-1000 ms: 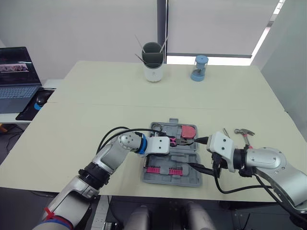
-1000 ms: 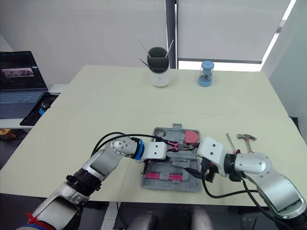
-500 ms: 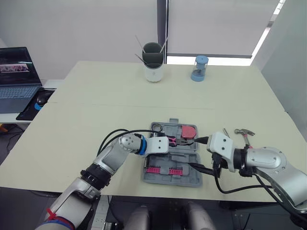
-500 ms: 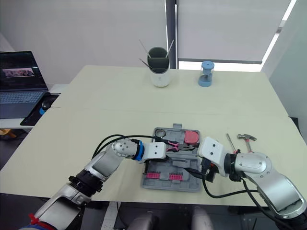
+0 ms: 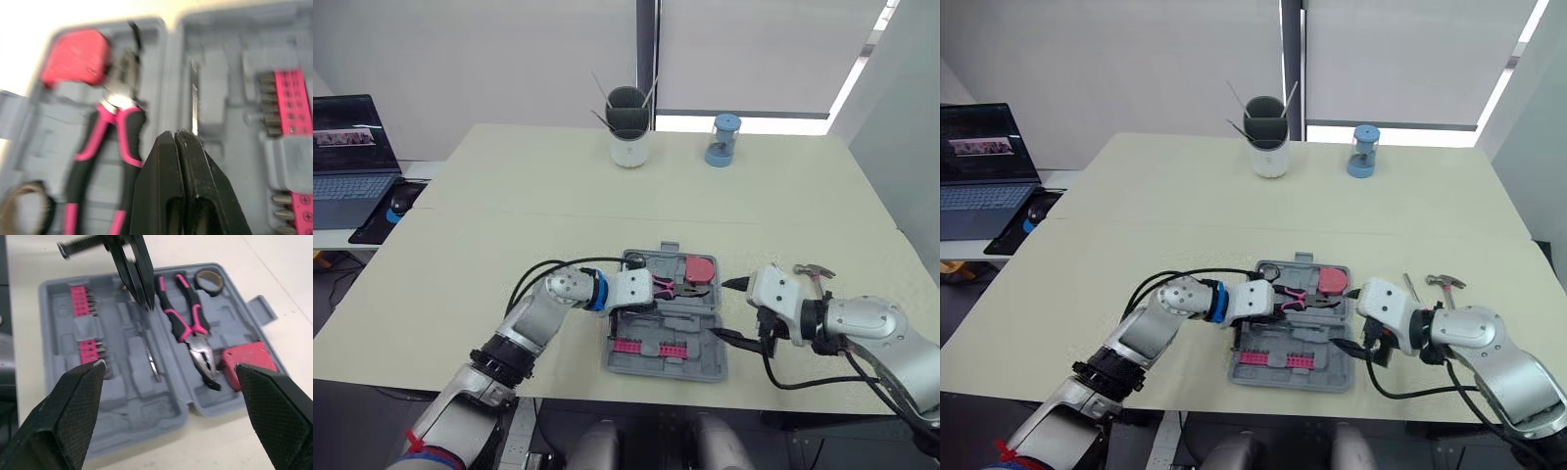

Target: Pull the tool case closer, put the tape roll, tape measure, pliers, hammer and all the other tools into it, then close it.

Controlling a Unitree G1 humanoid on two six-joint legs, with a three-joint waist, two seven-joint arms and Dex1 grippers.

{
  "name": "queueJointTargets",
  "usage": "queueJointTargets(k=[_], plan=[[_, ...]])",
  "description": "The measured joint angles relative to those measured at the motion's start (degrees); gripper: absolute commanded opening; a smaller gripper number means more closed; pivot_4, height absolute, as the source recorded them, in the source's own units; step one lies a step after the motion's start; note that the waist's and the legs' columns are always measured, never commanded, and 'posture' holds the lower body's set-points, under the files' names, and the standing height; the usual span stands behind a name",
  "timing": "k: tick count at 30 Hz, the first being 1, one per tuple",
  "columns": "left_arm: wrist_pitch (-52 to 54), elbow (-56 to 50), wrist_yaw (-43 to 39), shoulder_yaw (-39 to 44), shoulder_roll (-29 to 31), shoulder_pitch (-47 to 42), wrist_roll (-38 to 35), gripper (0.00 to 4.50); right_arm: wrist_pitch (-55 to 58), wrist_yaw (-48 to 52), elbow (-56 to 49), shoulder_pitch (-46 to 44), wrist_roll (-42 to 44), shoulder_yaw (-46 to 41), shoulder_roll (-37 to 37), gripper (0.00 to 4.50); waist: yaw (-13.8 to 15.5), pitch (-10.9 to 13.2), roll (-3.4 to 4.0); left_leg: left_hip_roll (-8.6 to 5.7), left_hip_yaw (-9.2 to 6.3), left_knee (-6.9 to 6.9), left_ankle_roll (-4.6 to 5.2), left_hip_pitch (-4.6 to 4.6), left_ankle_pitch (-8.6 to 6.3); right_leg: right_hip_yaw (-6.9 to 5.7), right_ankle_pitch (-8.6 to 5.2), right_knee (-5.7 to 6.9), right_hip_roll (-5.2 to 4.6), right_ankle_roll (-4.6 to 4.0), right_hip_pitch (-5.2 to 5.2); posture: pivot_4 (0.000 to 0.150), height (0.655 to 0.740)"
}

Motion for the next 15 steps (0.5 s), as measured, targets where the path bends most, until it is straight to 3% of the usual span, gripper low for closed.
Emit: queueJointTargets(k=[6, 12, 13, 15], plan=[[2.23, -4.64, -1.2, 13.16, 4.22, 6.15, -11.9, 2.25, -8.59, 4.87, 11.46, 3.09, 2.43, -11.27, -0.67, 4.5, -0.23, 0.0, 0.01, 0.04, 0.09, -0.04, 0.0, 0.05, 0.0, 0.05, 0.0, -0.02, 0.0, -0.01, 0.0, 0.15, 0.74], [4.75, -2.72, 2.35, 26.57, 10.44, 16.02, -16.8, 4.22, -17.1, 11.67, 26.24, 7.26, 4.07, -21.11, -2.5, 4.5, -0.13, 0.0, 0.01, 0.02, 0.19, -0.04, 0.04, 0.09, -0.02, 0.1, 0.0, -0.01, -0.02, -0.01, 0.02, 0.15, 0.74], [4.6, -1.3, 3.13, 28.68, 11.11, 17.68, -17.23, 4.49, -18.72, 12.47, 29.35, 7.53, 3.96, -22.4, -3.12, 4.5, -0.13, 0.0, 0.01, 0.02, 0.23, -0.04, 0.04, 0.11, -0.02, 0.11, 0.0, -0.01, -0.02, -0.01, 0.02, 0.15, 0.74], [3.51, 2.26, 4.76, 32.32, 12.05, 20.61, -17.37, 4.49, -21.14, 13.4, 34.99, 7.83, 3.84, -24.76, -4.17, 4.5, -0.14, 0.0, 0.01, 0.04, 0.25, -0.04, 0.04, 0.15, -0.02, 0.11, 0.0, 0.0, -0.01, -0.01, 0.03, 0.15, 0.74]])
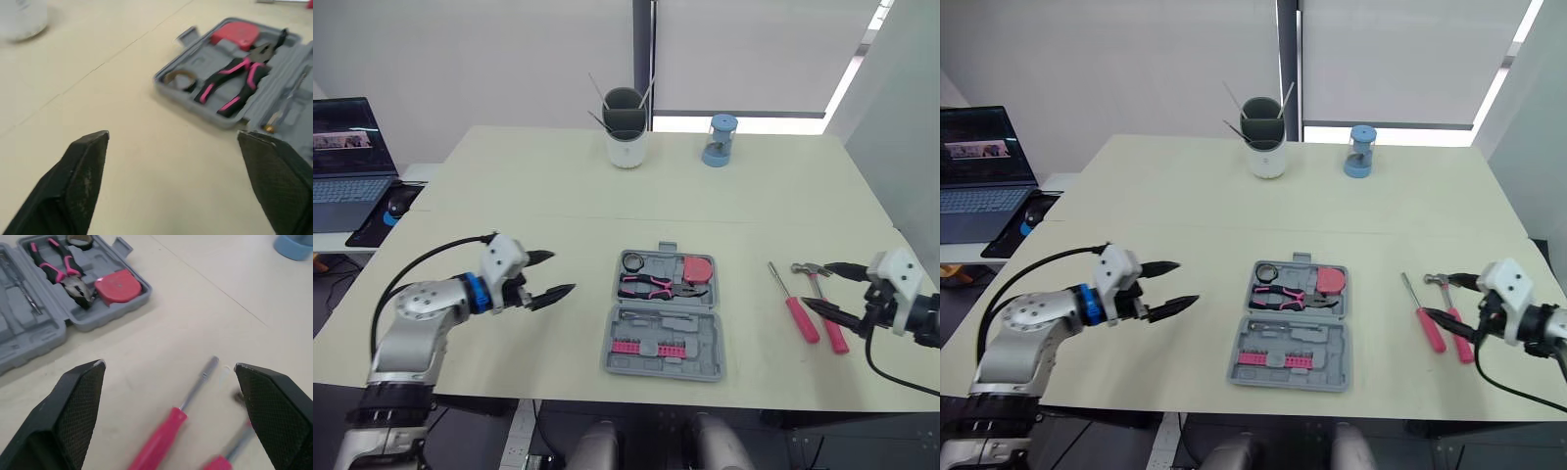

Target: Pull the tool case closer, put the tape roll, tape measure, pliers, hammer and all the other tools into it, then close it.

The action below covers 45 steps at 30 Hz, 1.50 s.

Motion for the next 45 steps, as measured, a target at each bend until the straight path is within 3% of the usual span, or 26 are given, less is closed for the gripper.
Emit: queueJointTargets(k=[9, 23, 30, 34, 45], plan=[[-8.48, 19.42, 13.15, 11.3, 0.12, 2.75, 0.42, 4.49, -12.18, -1.59, 29.51, -3.04, -3.26, -4.65, -1.39, 4.5, -0.09, -0.01, 0.01, 0.0, 0.16, -0.01, 0.0, 0.15, 0.01, 0.11, 0.01, 0.07, -0.02, -0.01, 0.05, 0.15, 0.74], [-9.52, 19.41, 19.48, 11.71, -0.81, 3.4, -0.07, 4.49, -13.51, -2.69, 36.02, -7.94, -3.68, -5.23, -1.45, 4.5, -0.28, -0.02, 0.03, 0.06, 0.26, -0.06, -0.01, 0.26, 0.01, 0.21, 0.05, 0.08, -0.09, -0.02, 0.07, 0.15, 0.74], [-7.44, 14.7, 20.46, 11.7, -1.55, 3.66, -0.56, 4.49, -13.85, -2.83, 35.81, -7.55, -3.73, -5.22, -1.44, 4.5, -0.26, -0.02, 0.03, 0.07, 0.26, -0.06, -0.01, 0.26, 0.01, 0.23, 0.05, 0.08, -0.09, -0.02, 0.08, 0.15, 0.74], [-2.51, 6.2, 18.1, 10.7, -2.26, 3.02, -4.15, 4.49, -12.5, -3.05, 32.5, -5.66, -3.64, -5.2, -1.26, 4.5, -0.23, -0.02, 0.03, 0.07, 0.26, -0.04, -0.01, 0.23, 0.01, 0.24, 0.06, 0.07, -0.1, -0.01, 0.08, 0.15, 0.74], [16.84, -23.04, 7.24, -8.88, -2.51, -13.2, -13.7, 4.49, -4.0, -6.67, 18.14, -4.29, -3.31, -2.32, 1.74, 4.5, -0.21, -0.02, 0.04, 0.02, 0.29, -0.02, -0.06, 0.2, 0.04, 0.26, 0.08, 0.08, -0.03, 0.02, 0.09, 0.15, 0.74]])
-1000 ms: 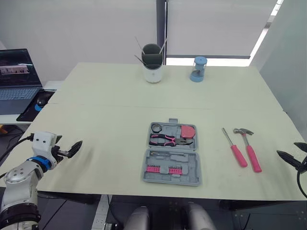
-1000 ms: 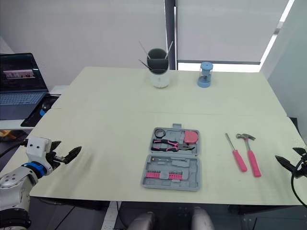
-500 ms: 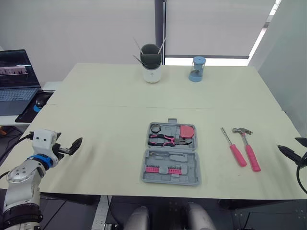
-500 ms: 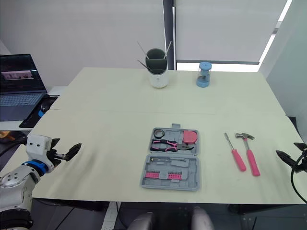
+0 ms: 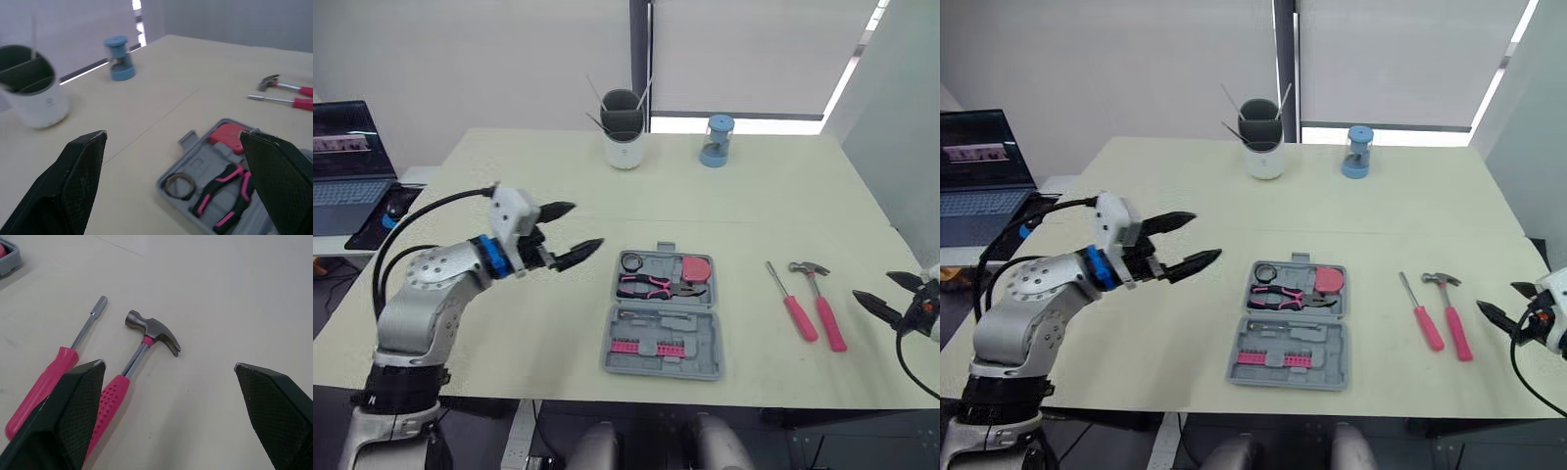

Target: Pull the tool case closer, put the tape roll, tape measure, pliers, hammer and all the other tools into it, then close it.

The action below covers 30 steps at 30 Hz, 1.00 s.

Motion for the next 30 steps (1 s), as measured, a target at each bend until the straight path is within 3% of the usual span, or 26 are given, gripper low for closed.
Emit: queueJointTargets(k=[6, 10, 18, 26, 30], plan=[[2.64, -6.4, -7.34, -10.65, -3.0, -7.83, -1.99, 4.49, 2.03, -1.13, -1.88, -0.72, -0.53, 2.35, 1.13, 4.5, -0.07, 0.0, -0.01, -0.01, 0.08, 0.0, 0.0, 0.01, 0.0, 0.05, 0.0, -0.01, 0.06, 0.01, 0.0, 0.15, 0.74], [1.88, -6.35, -9.75, -12.93, -5.43, -10.79, -1.95, 4.49, 2.89, -2.01, -2.06, -2.23, -1.08, 4.51, 2.05, 4.5, -0.12, 0.01, -0.01, -0.01, 0.12, 0.0, 0.02, 0.03, 0.01, 0.09, -0.01, 0.0, 0.08, 0.01, 0.0, 0.15, 0.74], [-2.24, -3.29, -11.07, -15.9, -7.55, -9.27, 1.95, 4.49, 7.09, -8.06, 3.09, -9.93, -3.41, 8.58, 6.43, 4.5, -0.51, 0.03, -0.04, -0.02, 0.41, 0.0, 0.05, 0.13, 0.03, 0.67, 0.01, 0.0, 0.11, 0.04, -0.02, 0.15, 0.74], [-5.52, -1.49, -11.78, -16.09, -7.63, -7.31, 4.4, 4.49, 5.83, -12.75, 15.25, -18.46, -8.33, 13.03, 9.5, 4.5, -1.03, 0.03, -0.05, -0.04, 0.74, -0.01, 0.16, 0.23, -0.02, 1.04, 0.08, -0.03, 0.11, 0.17, -0.05, 0.15, 0.74], [-5.44, -1.38, -11.91, -16.11, -7.7, -7.51, 5.04, 4.5, 3.4, -14.53, 20.49, -20.49, -10.45, 14.17, 10.41, 3.56, -1.04, 0.03, -0.05, -0.05, 0.79, -0.01, 0.22, 0.22, -0.06, 1.09, 0.11, -0.04, 0.11, 0.22, -0.06, 0.15, 0.74]])
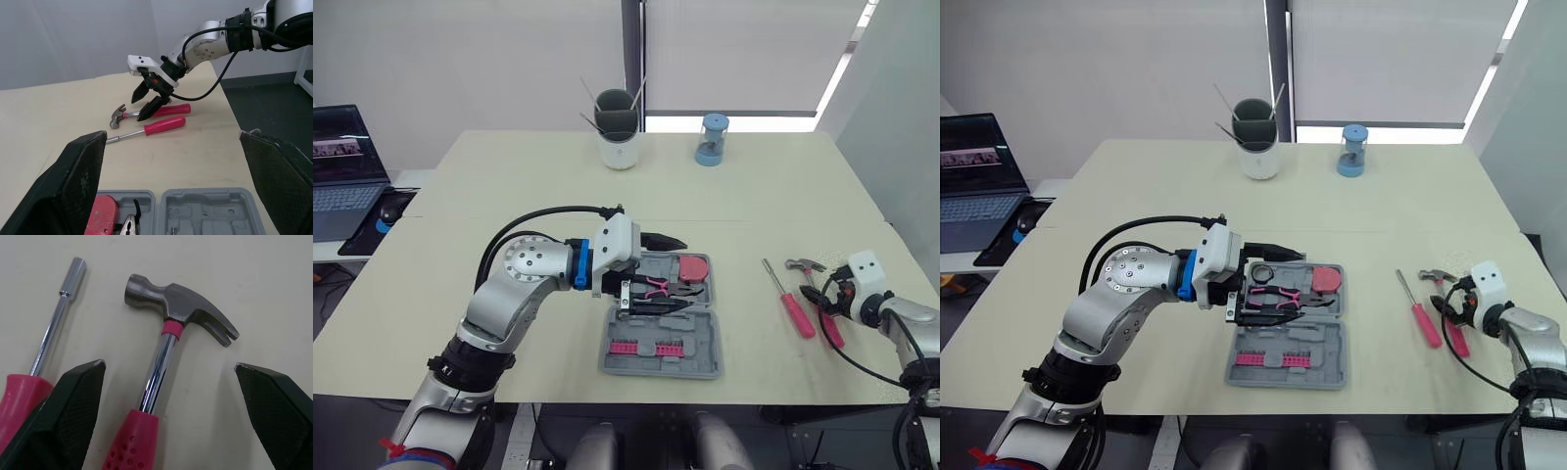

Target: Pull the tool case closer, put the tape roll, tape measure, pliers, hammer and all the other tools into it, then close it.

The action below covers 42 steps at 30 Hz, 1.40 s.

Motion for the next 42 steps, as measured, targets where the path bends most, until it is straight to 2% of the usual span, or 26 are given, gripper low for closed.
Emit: queueJointTargets(k=[1, 14, 17, 27, 29, 33, 37, 39, 42], plan=[[0.19, 0.0, 0.14, -0.01, -0.03, -0.27, 0.08, 4.5, -0.36, -0.32, 1.26, -0.59, -0.26, 0.08, 0.32, 3.26, -0.02, 0.0, 0.0, 0.0, 0.02, 0.0, 0.02, 0.01, -0.01, 0.02, 0.0, 0.0, 0.0, 0.01, 0.0, 0.15, 0.74], [2.4, -0.02, 0.76, -0.44, -1.1, -3.54, 0.3, 4.5, -2.86, -1.75, 7.2, -5.02, -1.81, 0.92, 1.26, 3.26, -0.17, 0.0, 0.0, 0.0, 0.1, 0.0, 0.06, 0.08, -0.03, 0.1, 0.04, 0.0, 0.02, 0.07, 0.0, 0.15, 0.74], [2.39, 0.04, 0.63, -0.74, -1.1, -3.81, 0.61, 4.5, -2.7, -1.65, 7.09, -5.13, -1.74, 0.91, 1.67, 2.73, -0.19, 0.0, 0.0, 0.01, 0.09, 0.0, 0.06, 0.09, -0.03, 0.1, 0.04, 0.0, 0.03, 0.07, 0.0, 0.15, 0.74], [2.14, 0.33, 0.24, -0.75, -1.25, -4.11, 1.55, 4.5, -2.43, -2.8, 6.11, -5.12, -1.59, 0.84, 2.78, 0.43, -0.27, 0.0, 0.0, 0.0, 0.13, 0.0, 0.07, 0.11, -0.03, 0.11, 0.06, 0.0, 0.03, 0.1, 0.01, 0.15, 0.74], [2.03, 0.37, 0.24, -0.78, -1.32, -4.11, 1.84, 4.5, -2.23, -3.1, 6.06, -5.12, -1.35, 0.76, 2.8, 0.2, -0.28, 0.0, 0.0, 0.01, 0.13, 0.0, 0.07, 0.11, -0.03, 0.12, 0.06, 0.0, 0.03, 0.1, 0.01, 0.15, 0.74], [1.28, 0.37, 0.24, -0.79, -1.48, -4.08, 2.17, 4.5, 0.18, -4.12, 4.57, -4.87, -0.7, 0.18, 2.92, 0.2, -0.25, 0.0, 0.0, 0.0, 0.13, 0.0, 0.07, 0.1, -0.03, 0.13, 0.06, 0.0, 0.02, 0.1, 0.01, 0.15, 0.74], [1.08, 0.36, 0.27, -0.79, -1.43, -3.51, 2.34, 4.5, 6.24, -6.43, -2.3, -1.92, 1.38, -2.23, 2.98, 0.2, -0.15, 0.0, 0.01, 0.01, 0.09, -0.02, 0.08, 0.07, -0.04, 0.13, 0.06, 0.0, 0.01, 0.1, -0.02, 0.15, 0.74], [1.06, 0.35, 0.29, -0.81, -1.41, -3.08, 2.41, 4.5, 10.48, -7.51, -9.53, 1.02, 2.75, -3.63, 2.98, 0.2, -0.18, 0.0, 0.01, 0.01, 0.09, -0.03, 0.09, 0.0, -0.04, 0.13, 0.05, -0.01, 0.01, 0.1, -0.07, 0.15, 0.74], [1.04, 0.29, 0.29, -0.73, -1.04, -2.53, 2.44, 4.5, 21.26, -9.87, -26.82, 6.61, 6.49, -5.97, 3.21, 0.2, -0.24, 0.0, 0.04, 0.02, 0.05, -0.04, 0.1, -0.14, -0.05, 0.12, 0.05, 0.0, -0.02, 0.11, -0.21, 0.15, 0.74]])
